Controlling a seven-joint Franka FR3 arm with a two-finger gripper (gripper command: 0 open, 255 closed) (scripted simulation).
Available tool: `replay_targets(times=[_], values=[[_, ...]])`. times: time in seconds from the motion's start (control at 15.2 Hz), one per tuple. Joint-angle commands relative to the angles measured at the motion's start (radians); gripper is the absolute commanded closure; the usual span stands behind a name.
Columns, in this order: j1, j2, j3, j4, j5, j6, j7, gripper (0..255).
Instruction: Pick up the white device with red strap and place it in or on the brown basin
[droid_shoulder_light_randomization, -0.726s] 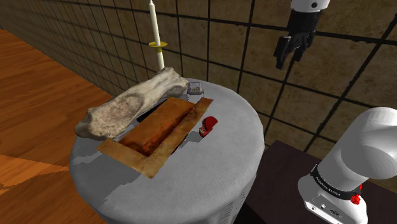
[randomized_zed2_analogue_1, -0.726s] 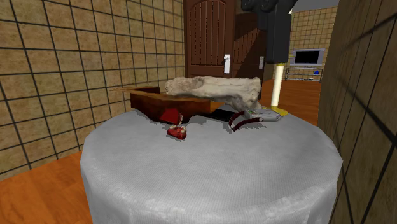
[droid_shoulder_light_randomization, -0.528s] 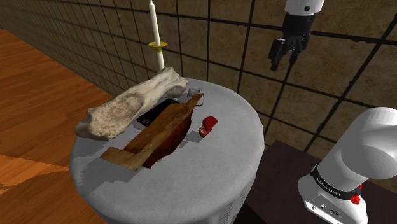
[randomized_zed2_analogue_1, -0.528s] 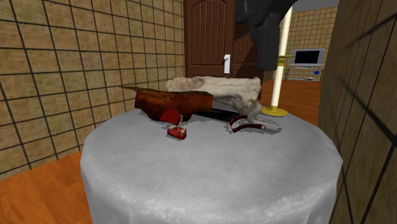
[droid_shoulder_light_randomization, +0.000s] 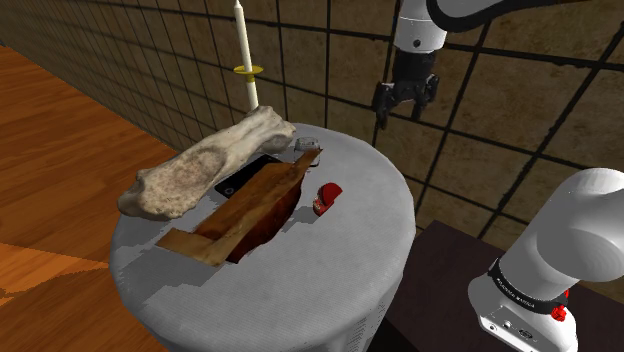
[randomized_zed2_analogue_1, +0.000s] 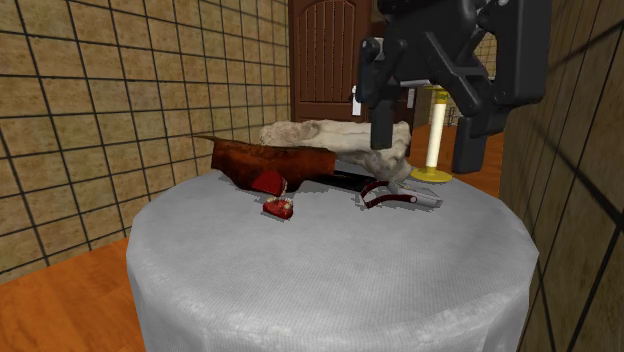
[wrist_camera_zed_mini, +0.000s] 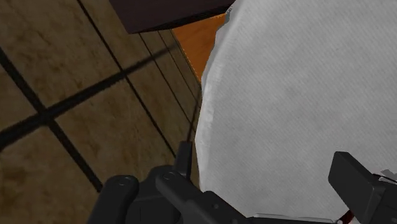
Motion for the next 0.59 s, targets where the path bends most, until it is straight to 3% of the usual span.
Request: replay_targets(times=[0.0,0.53], values=[[-0.001,0.059,0.025,0.026,0.020,0.040,0.055,0],[-0.007,0.321,0.122,0.148,0.061,0.208,0.276,0]])
